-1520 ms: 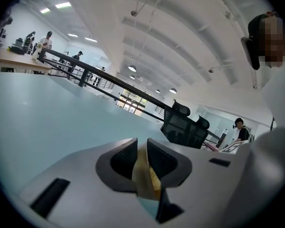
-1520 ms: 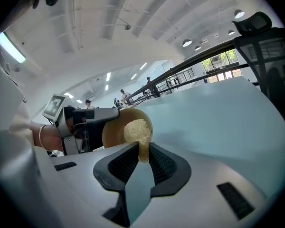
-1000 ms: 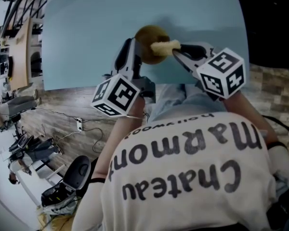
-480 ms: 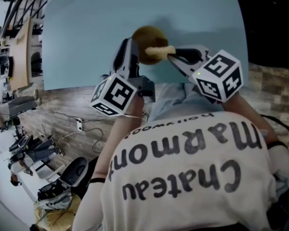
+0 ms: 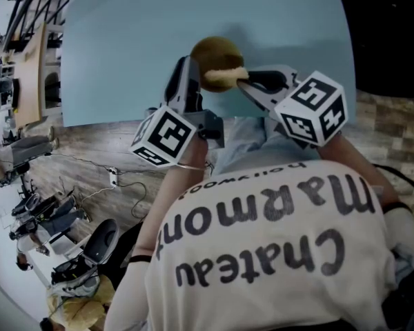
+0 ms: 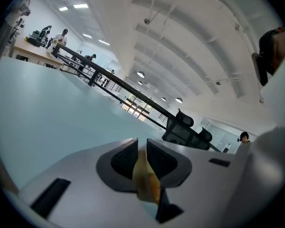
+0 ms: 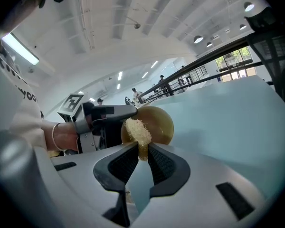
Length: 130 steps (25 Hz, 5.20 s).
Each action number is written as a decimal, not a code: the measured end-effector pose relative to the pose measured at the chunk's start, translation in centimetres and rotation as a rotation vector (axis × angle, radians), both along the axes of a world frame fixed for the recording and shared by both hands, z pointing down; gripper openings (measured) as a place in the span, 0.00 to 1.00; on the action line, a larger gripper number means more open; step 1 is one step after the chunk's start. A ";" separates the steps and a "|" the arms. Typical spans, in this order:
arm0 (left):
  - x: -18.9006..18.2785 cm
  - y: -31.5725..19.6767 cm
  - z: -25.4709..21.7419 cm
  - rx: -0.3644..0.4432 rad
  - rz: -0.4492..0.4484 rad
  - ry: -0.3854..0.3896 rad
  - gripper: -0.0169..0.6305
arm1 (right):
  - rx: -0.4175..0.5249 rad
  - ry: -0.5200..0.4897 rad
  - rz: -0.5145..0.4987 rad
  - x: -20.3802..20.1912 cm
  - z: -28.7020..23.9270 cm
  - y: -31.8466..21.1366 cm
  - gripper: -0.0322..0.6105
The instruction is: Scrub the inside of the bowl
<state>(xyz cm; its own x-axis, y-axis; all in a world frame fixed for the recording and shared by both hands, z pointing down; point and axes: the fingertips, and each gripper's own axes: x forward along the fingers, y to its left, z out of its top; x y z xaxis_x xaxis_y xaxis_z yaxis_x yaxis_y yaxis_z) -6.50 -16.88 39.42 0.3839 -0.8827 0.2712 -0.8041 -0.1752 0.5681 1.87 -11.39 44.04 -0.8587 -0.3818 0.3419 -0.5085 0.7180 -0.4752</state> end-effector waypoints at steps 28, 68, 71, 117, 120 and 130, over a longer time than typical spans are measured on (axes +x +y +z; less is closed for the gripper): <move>2.6 4.6 -1.8 0.027 0.084 0.005 0.09 | 0.056 0.037 -0.004 1.6 -2.2 0.6 0.16; -1.3 8.9 -6.7 0.242 0.021 0.000 0.07 | 0.168 0.038 -0.136 -3.7 -7.4 9.0 0.16; -2.5 10.0 -7.0 0.218 0.024 -0.005 0.07 | 0.142 0.018 -0.127 -4.7 -8.3 10.5 0.16; -6.8 9.0 -3.0 0.125 0.085 0.115 0.06 | 0.057 0.449 -0.188 -3.9 -2.1 7.8 0.16; -6.7 8.8 -3.9 0.144 0.106 0.121 0.06 | 0.055 0.458 -0.161 -3.6 -2.8 7.1 0.16; -6.2 7.3 -6.1 0.183 0.151 0.122 0.06 | 0.116 0.475 -0.051 -2.4 -6.1 2.7 0.16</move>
